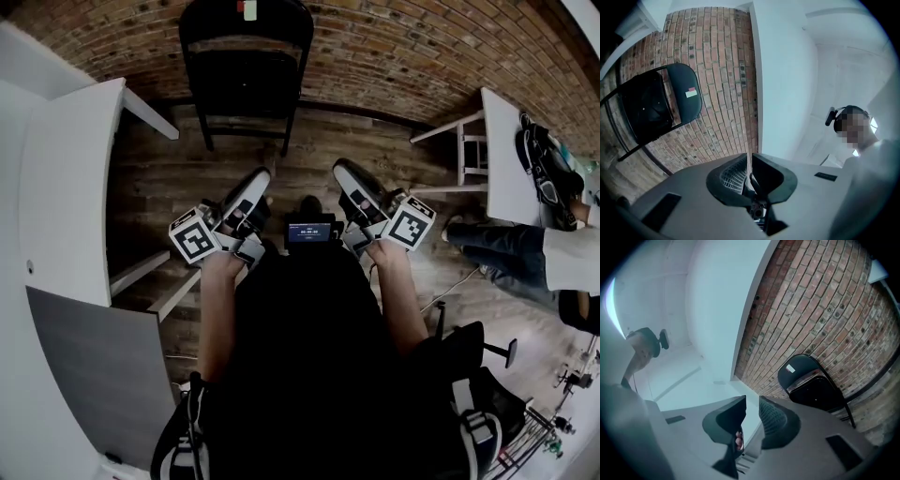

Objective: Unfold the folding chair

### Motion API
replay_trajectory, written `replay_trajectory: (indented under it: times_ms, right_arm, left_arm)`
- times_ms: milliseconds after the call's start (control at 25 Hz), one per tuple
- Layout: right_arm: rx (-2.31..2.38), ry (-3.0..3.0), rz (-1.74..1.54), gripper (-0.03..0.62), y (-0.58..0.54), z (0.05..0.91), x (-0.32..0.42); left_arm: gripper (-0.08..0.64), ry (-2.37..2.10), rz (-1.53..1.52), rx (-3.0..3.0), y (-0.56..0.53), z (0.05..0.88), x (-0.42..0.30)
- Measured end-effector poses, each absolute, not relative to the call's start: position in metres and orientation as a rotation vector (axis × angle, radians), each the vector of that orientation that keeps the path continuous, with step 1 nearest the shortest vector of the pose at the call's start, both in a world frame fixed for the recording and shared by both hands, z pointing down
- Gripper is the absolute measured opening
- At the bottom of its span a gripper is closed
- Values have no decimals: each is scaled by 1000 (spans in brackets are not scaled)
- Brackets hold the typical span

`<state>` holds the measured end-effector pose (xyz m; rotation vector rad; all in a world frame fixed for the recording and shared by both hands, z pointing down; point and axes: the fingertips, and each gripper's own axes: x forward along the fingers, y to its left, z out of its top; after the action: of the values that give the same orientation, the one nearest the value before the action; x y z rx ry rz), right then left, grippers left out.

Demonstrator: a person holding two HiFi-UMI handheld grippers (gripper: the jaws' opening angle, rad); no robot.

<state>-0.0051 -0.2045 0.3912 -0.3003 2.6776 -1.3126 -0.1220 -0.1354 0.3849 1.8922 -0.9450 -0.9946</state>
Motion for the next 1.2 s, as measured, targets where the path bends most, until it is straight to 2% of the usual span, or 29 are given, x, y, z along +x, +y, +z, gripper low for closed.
replay_trajectory:
  times_ms: [560, 1200]
  right_arm:
    - [-106, 2661, -1372, 81, -339, 388, -8]
    - [-7, 2662, -1425, 81, -395, 400, -22]
  left_arm:
    - [25, -1080, -1053, 1831, -254, 377, -119]
    - [25, -1171, -1060, 1814, -305, 379, -129]
